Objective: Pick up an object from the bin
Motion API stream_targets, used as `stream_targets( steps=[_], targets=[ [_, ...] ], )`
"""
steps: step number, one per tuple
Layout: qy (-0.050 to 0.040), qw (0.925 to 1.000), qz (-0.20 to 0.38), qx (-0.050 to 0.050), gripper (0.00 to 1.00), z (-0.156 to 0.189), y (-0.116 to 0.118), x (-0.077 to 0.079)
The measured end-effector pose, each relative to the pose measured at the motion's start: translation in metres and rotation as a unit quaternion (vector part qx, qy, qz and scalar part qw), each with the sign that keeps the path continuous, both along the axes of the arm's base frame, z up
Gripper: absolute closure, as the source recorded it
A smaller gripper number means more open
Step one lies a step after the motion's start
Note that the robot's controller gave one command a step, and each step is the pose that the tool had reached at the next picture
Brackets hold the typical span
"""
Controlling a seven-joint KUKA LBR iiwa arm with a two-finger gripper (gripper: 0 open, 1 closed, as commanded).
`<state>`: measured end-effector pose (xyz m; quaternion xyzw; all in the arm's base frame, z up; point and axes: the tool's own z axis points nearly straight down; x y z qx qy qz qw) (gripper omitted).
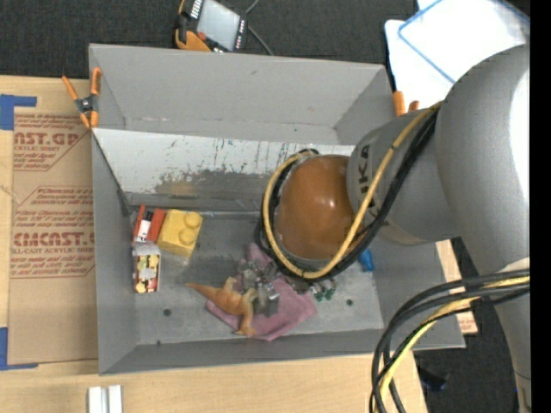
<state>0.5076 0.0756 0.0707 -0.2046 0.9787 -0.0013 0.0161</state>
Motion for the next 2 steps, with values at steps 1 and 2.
stream_targets(
  steps=[1, 2],
  targets=[
    [0.0002, 1.0, -0.01, 0.0, 1.0, 0.0, 0.001, 0.002],
    [-0.0017, 1.0, 0.004, 0.0, 1.0, 0.0, 0.016, -0.002]
  ],
)
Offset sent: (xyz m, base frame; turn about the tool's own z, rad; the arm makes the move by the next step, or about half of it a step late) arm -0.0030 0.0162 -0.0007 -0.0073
